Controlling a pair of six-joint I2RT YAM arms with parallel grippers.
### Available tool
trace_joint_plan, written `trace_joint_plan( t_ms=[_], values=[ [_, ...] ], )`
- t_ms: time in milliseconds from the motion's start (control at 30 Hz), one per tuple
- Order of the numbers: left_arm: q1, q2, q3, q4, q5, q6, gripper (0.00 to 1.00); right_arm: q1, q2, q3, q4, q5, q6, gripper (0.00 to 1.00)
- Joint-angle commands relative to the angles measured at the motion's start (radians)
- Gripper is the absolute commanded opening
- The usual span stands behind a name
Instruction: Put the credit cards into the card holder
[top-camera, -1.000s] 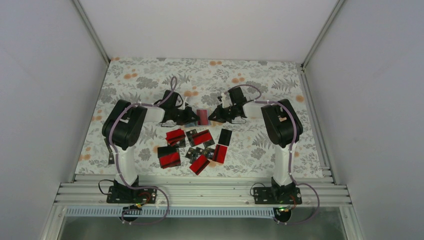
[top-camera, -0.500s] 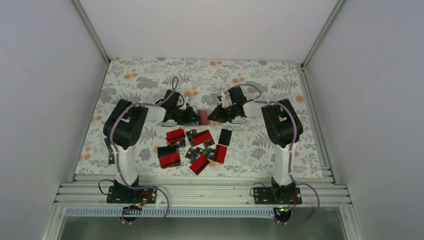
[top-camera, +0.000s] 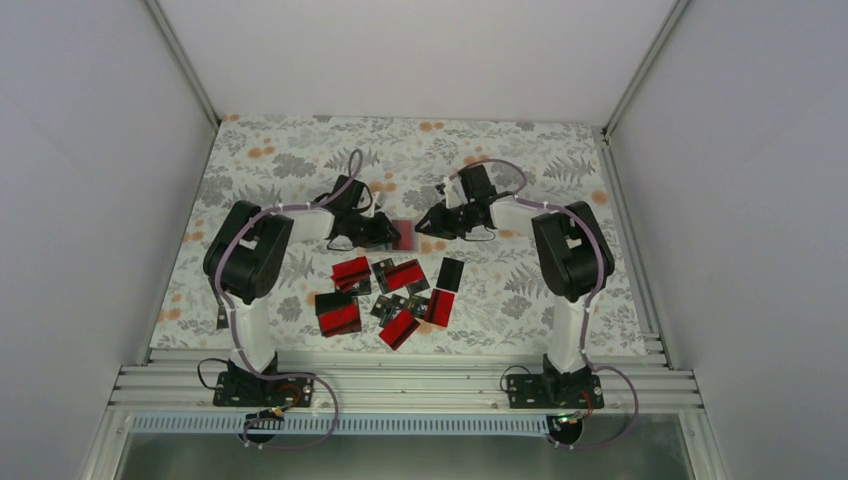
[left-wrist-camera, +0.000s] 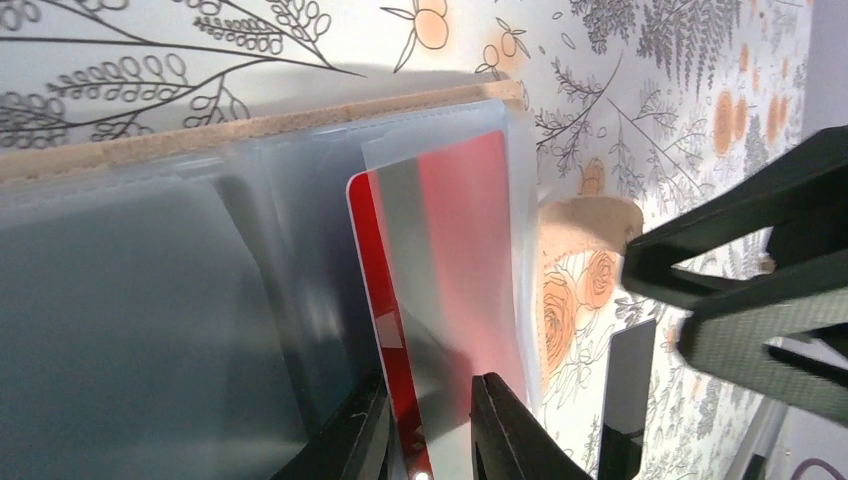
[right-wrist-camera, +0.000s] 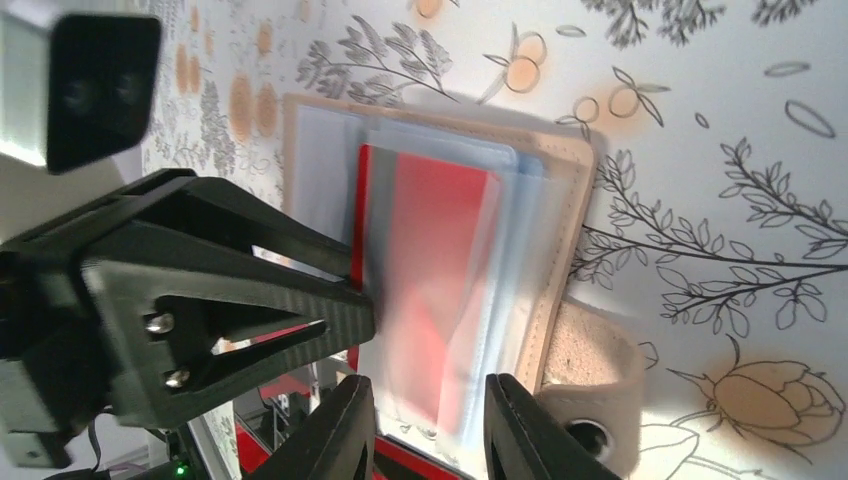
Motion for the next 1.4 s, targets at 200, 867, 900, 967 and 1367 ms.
trace_joint_plan(
  t_ms=[200,867,900,967,1367],
  values=[
    [0.003,-0.078,-0.007,-0.107,-0.096,0.030,0.37,-0.007,-0.104,0.015,-0.030,0.018,-0.013,0.33],
    [-0.036,-0.232,-0.016,-0.187,-0.351,0.219,0.42,0.090,0.003,0.114,-0.030,0.038,0.081,0.31],
    [-0.044,-0.232,-0.012,-0.183,-0.357,0.232,0.41,0.091,0.013,0.118,-0.030,0.043,0.084,0.31],
    [-0.058,-0.224,-0.002,-0.180,-0.356,0.250,0.39,0.091,0.032,0.128,-0.041,0.063,0.085,0.30],
    [-0.075,-0.088,0.019,-0.179,-0.415,0.263,0.17,0.087,0.084,0.098,-0.054,0.081,0.093,0.33]
  ],
)
